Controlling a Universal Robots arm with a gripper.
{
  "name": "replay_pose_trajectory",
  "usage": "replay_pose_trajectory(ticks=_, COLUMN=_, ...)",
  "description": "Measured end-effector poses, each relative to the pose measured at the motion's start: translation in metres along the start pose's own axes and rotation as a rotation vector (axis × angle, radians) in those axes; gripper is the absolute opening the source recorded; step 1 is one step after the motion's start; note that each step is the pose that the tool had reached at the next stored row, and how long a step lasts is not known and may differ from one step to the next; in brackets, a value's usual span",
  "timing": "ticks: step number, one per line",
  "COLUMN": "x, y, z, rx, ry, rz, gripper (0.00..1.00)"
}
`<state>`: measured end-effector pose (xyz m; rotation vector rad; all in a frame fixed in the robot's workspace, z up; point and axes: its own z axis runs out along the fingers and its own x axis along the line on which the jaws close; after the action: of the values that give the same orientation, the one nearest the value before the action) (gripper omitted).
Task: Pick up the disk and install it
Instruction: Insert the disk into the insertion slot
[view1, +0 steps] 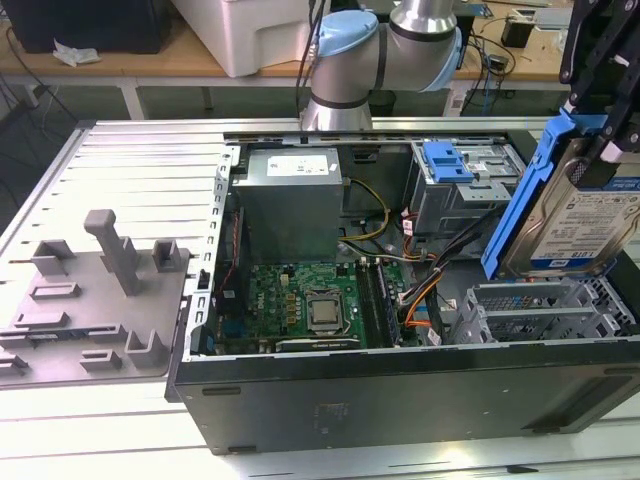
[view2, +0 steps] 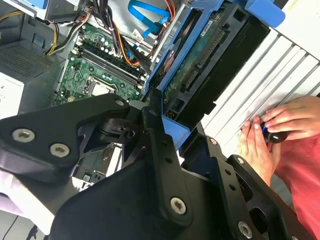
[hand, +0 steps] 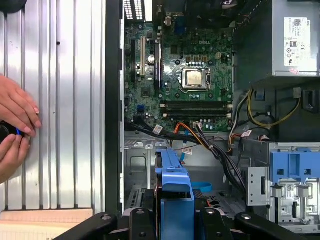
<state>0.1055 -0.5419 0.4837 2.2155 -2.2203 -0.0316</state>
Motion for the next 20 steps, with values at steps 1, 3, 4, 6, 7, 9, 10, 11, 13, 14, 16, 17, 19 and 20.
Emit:
replay_pose_trajectory(ticks=1, x=0.0, y=0.0, z=0.0, rx=0.0, ry=0.0, rz=0.0, gripper=0.37)
replay_pose_trajectory(ticks=3, x=0.0, y=0.0, z=0.0001, rx=0.0, ry=0.0, rz=0.0, gripper=0.37)
replay_pose_trajectory(ticks=4, x=0.0, y=0.0, z=0.0002, rx=0.0, ry=-0.0001, rz=0.0, gripper=0.37)
replay_pose_trajectory(ticks=6, x=0.0, y=0.0, z=0.0005, rx=0.0, ry=-0.0001, rz=0.0, gripper=0.37)
replay_pose_trajectory(ticks=7, x=0.0, y=0.0, z=0.0008, rx=0.0, ry=-0.0001, rz=0.0, gripper=0.37)
replay_pose_trajectory(ticks=9, x=0.0, y=0.0, z=0.0016, rx=0.0, ry=0.0, rz=0.0, gripper=0.37)
replay_pose_trajectory(ticks=10, x=0.0, y=-0.0001, z=0.0023, rx=0.0001, ry=0.0, rz=0.0, gripper=0.37)
replay_pose_trajectory(ticks=11, x=0.0, y=-0.0001, z=0.0028, rx=0.0001, ry=0.0, rz=0.0, gripper=0.37)
replay_pose_trajectory(ticks=13, x=0.0, y=-0.0001, z=0.004, rx=0.0, ry=0.0, rz=0.0, gripper=0.37)
replay_pose_trajectory(ticks=14, x=0.0, y=-0.0001, z=0.0044, rx=0.0001, ry=0.0, rz=0.0, gripper=0.37)
replay_pose_trajectory(ticks=16, x=0.0, y=-0.0001, z=0.0053, rx=0.0001, ry=0.0001, rz=-0.001, gripper=0.37)
replay_pose_trajectory(ticks=17, x=0.0, y=-0.0001, z=0.0058, rx=0.0, ry=0.0, rz=-0.001, gripper=0.37)
replay_pose_trajectory(ticks=19, x=0.0001, y=-0.0001, z=0.0072, rx=0.0, ry=0.0, rz=-0.001, gripper=0.37)
replay_pose_trajectory(ticks=20, x=0.0001, y=-0.0002, z=0.0077, rx=0.0001, ry=0.0, rz=-0.002, gripper=0.37)
